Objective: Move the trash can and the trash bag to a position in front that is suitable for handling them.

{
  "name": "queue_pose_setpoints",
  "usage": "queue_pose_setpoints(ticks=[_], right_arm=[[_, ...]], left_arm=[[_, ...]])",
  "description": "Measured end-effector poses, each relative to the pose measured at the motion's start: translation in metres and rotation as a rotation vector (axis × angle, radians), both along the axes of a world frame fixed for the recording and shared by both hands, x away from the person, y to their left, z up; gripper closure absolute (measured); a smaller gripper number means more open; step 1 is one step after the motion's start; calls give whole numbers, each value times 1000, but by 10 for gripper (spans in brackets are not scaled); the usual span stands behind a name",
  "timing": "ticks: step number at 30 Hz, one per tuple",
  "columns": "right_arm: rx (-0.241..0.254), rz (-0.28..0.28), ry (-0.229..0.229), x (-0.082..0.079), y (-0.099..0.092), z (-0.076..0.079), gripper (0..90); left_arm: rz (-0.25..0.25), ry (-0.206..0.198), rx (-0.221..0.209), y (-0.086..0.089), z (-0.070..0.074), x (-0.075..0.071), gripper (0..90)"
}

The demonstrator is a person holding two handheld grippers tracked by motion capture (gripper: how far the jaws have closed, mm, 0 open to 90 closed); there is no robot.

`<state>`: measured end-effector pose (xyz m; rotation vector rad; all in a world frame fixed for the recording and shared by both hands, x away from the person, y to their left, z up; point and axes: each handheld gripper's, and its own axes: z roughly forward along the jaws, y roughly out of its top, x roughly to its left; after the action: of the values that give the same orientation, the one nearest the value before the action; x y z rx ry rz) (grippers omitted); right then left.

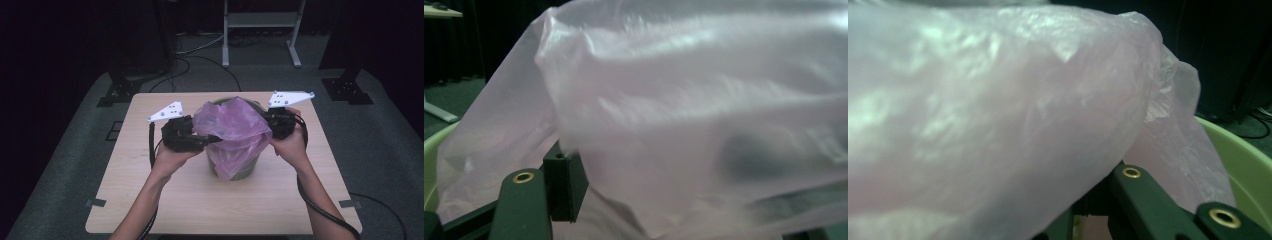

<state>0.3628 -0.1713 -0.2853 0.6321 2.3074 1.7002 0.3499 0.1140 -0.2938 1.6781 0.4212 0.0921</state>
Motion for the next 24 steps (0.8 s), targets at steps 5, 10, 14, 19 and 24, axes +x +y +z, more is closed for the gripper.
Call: queue_pose_setpoints(ticks=[5,10,14,19,24], right_arm=[[-11,4,-4,-4,-3,-1,900],[-24,-22,9,-2,-14,-3,900],[-31,-51,26,1,-27,-6,900],[-48,-82,44,3,-40,-8,900],[-56,-115,58,5,-54,-11,900]], left_arm=[[34,-1,48,-4,3,5,615],[116,20,32,9,5,14,846],[154,42,34,19,5,21,859],[192,73,35,31,4,29,859],[222,91,39,44,4,33,868]])
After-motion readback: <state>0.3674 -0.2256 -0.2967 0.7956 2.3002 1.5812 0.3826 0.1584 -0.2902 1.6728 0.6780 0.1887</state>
